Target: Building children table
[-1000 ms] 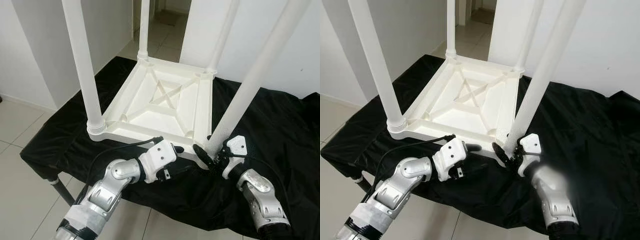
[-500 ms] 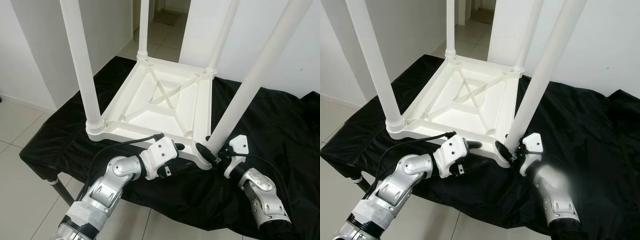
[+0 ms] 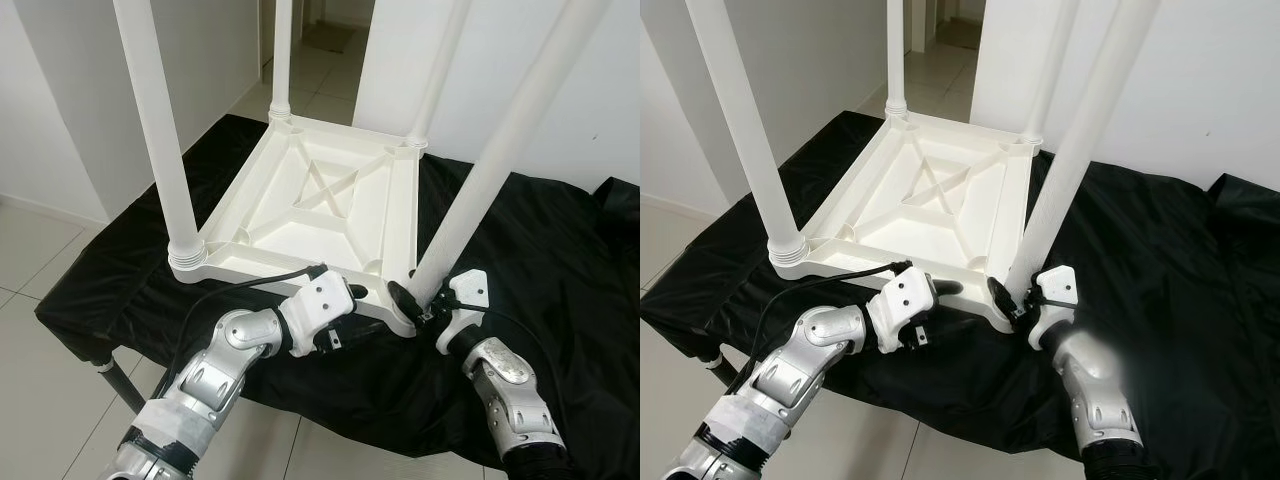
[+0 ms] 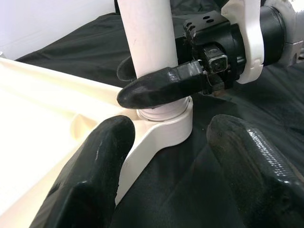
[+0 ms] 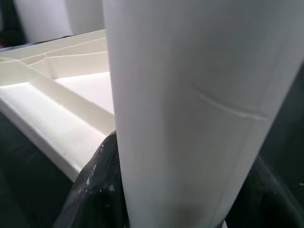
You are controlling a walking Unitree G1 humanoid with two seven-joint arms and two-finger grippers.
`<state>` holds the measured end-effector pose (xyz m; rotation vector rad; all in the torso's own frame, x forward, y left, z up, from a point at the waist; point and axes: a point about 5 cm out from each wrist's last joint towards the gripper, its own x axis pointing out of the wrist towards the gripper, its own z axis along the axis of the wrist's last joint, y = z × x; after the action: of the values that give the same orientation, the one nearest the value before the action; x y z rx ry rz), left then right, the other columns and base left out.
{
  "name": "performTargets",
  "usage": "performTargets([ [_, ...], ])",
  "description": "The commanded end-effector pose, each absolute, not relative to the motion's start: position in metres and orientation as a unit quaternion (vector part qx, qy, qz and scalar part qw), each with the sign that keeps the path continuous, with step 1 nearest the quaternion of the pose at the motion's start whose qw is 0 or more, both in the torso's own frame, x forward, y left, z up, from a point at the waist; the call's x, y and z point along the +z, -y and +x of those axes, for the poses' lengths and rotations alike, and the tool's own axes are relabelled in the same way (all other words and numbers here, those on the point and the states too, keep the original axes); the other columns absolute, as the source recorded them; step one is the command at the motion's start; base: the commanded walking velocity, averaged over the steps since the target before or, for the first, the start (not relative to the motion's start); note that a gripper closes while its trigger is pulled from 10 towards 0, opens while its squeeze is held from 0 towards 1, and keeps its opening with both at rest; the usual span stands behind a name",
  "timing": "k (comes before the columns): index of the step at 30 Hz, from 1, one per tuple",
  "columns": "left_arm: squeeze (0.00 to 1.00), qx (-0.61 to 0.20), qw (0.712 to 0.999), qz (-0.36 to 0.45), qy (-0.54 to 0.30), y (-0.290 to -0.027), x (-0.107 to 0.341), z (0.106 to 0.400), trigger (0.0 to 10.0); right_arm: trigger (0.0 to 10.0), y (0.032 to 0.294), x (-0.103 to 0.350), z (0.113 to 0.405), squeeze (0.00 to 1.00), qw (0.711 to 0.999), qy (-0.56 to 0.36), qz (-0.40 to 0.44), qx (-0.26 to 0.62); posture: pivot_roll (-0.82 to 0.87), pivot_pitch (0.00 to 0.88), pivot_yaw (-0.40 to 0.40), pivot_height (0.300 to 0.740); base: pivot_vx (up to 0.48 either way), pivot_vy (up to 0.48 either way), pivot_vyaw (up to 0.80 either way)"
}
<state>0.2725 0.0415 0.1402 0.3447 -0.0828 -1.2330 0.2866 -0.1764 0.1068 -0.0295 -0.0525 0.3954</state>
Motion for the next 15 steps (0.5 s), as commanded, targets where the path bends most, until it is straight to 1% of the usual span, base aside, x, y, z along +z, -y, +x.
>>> performTargets([
  [1,0.00,-0.573,0.802,0.161,0.043,-0.040,0.142,0.275,10.0,10.0,0.176,0.103,0.288,0.00,0.985,0.011,-0.020,0.172,0.02,0.000,-0.049,0.740,0.000,0.000,0.00],
  [2,0.00,-0.573,0.802,0.161,0.043,-0.040,0.142,0.276,10.0,10.0,0.172,0.103,0.288,0.00,0.988,0.013,-0.012,0.152,0.02,0.000,-0.049,0.740,0.000,0.000,0.00],
  [5,0.00,-0.573,0.802,0.161,0.044,-0.040,0.143,0.276,10.0,10.0,0.168,0.104,0.288,0.00,0.991,0.016,-0.003,0.133,0.02,0.000,-0.050,0.740,0.000,0.000,0.00],
  [7,0.00,-0.573,0.803,0.159,0.045,-0.038,0.143,0.277,10.0,10.0,0.161,0.102,0.287,0.00,0.997,0.010,0.014,0.081,0.02,0.000,-0.054,0.740,0.000,0.000,0.00],
  [9,0.00,-0.573,0.803,0.159,0.045,-0.038,0.143,0.277,10.0,10.0,0.161,0.102,0.287,0.00,0.997,0.010,0.014,0.081,0.02,0.000,-0.054,0.740,0.000,0.000,0.00],
  [10,0.00,-0.574,0.802,0.158,0.045,-0.038,0.143,0.276,10.0,10.0,0.159,0.101,0.287,0.00,0.998,0.007,0.018,0.054,0.02,0.000,-0.058,0.740,0.000,0.000,0.00],
  [11,0.00,-0.574,0.802,0.158,0.045,-0.038,0.143,0.276,10.0,10.0,0.159,0.101,0.287,0.00,0.998,0.007,0.018,0.054,0.02,0.000,-0.058,0.740,0.000,0.000,0.00],
  [13,0.00,-0.573,0.803,0.155,0.045,-0.036,0.143,0.276,10.0,10.0,0.157,0.099,0.285,0.00,1.000,0.003,0.025,0.006,0.02,0.000,-0.058,0.740,0.000,0.000,0.00],
  [14,0.00,-0.573,0.803,0.155,0.045,-0.036,0.143,0.276,10.0,10.0,0.157,0.099,0.285,0.00,1.000,0.003,0.025,0.006,0.02,0.000,-0.058,0.740,0.000,0.000,0.00],
  [15,0.00,-0.573,0.804,0.155,0.045,-0.036,0.143,0.276,10.0,10.0,0.153,0.098,0.284,0.00,0.999,0.003,0.030,-0.015,0.03,0.000,-0.065,0.740,0.000,0.000,0.00],
])
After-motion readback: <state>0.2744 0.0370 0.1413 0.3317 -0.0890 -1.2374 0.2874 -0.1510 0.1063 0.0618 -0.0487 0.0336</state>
